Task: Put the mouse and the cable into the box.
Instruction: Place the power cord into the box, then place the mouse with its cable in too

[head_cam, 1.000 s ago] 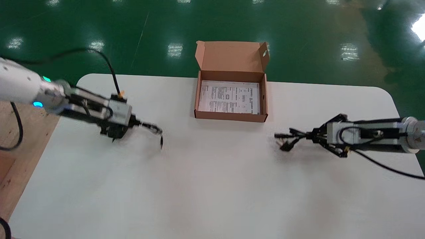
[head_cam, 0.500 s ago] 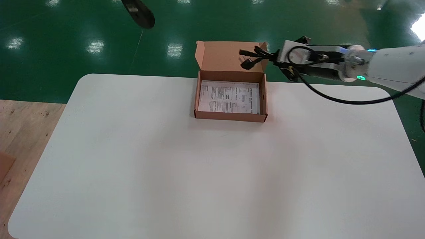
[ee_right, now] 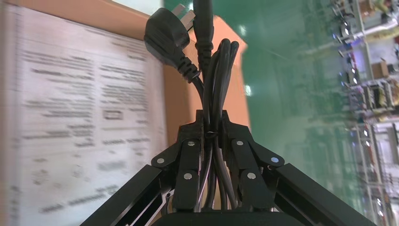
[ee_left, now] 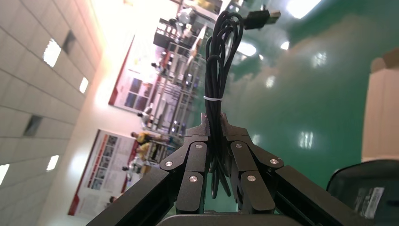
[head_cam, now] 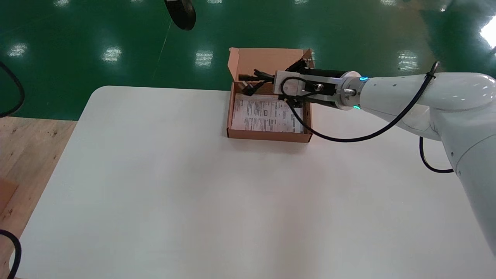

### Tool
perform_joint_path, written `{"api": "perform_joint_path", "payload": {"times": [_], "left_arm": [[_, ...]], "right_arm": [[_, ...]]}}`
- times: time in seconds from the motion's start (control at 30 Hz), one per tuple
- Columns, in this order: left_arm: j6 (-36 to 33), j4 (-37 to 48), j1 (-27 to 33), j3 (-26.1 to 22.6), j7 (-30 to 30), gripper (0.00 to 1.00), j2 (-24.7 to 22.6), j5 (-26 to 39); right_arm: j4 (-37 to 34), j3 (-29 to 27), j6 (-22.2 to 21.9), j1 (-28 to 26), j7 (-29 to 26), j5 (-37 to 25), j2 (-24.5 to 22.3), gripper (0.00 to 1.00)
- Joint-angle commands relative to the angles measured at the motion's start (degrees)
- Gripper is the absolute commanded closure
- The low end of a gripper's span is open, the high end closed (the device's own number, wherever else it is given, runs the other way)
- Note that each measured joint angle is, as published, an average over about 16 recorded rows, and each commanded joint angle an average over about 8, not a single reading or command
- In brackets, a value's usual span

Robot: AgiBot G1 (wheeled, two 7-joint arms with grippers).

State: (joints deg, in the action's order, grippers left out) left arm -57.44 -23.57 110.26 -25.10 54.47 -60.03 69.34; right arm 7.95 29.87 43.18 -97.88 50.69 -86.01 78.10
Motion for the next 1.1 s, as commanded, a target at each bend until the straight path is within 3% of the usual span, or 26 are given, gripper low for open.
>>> {"api": "perform_joint_path", "payload": {"times": [0.03,0.07,0.13,0.33,0.4,0.77,0.97,1.1], "left_arm": [[0.5,0.5,0.2,-0.3,0.2,1.0,-0.2,0.5],[0.6,0.8,0.4,-0.4,0.2,1.0,-0.2,0.7],[0.9,1.4,0.6,-0.6,0.3,1.0,-0.3,1.0],[0.9,3.0,1.3,-0.8,0.7,1.0,-0.4,1.5],[0.5,3.4,1.6,-1.0,0.9,1.0,-0.4,1.7],[-2.2,7.0,2.5,-2.6,0.4,1.0,-2.2,3.3],[-3.1,11.4,1.9,-3.3,0.8,1.0,-6.9,3.6],[0.0,15.3,1.1,-3.3,1.8,1.0,-12.1,3.4]], "right_arm": [[0.8,0.3,0.3,1.0,0.4,0.4,0.1,1.0],[1.1,0.6,0.6,1.3,0.3,0.6,0.1,1.0],[1.6,1.2,1.0,1.9,0.1,0.9,0.2,0.89],[2.7,3.5,1.6,2.6,-1.2,1.7,0.2,0.14],[3.0,4.2,1.5,2.6,-1.6,2.1,0.1,0.0],[4.0,7.5,-0.3,2.4,-2.4,4.1,-0.1,0.0],[1.9,7.6,-7.0,-0.1,-0.4,5.0,-1.4,0.0],[-1.4,6.7,-10.4,-2.4,0.0,6.1,-4.1,0.0]]}}
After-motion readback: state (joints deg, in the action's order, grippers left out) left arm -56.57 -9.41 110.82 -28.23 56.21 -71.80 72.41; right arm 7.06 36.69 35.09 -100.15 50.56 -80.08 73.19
